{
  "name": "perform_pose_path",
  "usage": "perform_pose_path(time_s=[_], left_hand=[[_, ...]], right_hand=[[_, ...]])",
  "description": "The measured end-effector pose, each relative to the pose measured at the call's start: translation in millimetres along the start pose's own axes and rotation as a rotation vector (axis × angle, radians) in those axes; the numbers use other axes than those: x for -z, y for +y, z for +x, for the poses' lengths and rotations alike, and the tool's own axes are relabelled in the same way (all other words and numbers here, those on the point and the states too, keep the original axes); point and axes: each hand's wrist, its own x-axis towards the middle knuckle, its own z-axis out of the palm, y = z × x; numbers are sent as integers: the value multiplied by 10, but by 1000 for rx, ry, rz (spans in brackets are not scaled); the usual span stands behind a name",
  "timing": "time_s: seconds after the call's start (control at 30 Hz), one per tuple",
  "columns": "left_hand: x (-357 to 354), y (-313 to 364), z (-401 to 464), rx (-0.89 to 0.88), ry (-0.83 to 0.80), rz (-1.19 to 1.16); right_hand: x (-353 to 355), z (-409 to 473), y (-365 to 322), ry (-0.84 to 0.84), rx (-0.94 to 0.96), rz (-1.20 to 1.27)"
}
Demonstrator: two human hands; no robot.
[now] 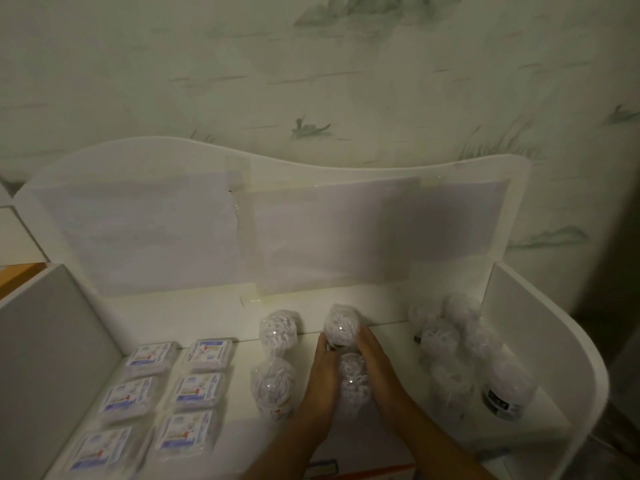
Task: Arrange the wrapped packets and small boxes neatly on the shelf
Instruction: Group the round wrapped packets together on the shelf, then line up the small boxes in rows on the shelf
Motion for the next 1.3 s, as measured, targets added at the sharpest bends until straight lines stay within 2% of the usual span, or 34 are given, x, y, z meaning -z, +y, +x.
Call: perform_pose_path(time_s=[0.13,0.3,0.6,0.7,0.8,0.9,1.0,1.17,1.3], left_hand=[[111,-41,31,-45,16,49],[171,-78,45,-42,62,132],[205,281,10,45,39,315],[153,518,3,-32,-17,418],[197,892,-41,-246,-74,653],[485,1282,-96,-504,-163,1003],[998,1553,-109,-582,-145,1291],[1991,1707,-164,-380,26,1439],[2628,1494,-214,-284,122,1340]], right_hand=[[-125,86,51,65,-43,118],[-162,145,138,93,-91,140],[-88,37,-148,101,-34,-175],[-23,-19,-369,133,72,-269],[24,72,-681,192,283,-470],[-91,151,-1078,97,456,-694],[-364,220,-1334,-23,648,-865],[-970,187,-1435,-183,673,-987],[-1566,93,-1193,-262,601,-932]])
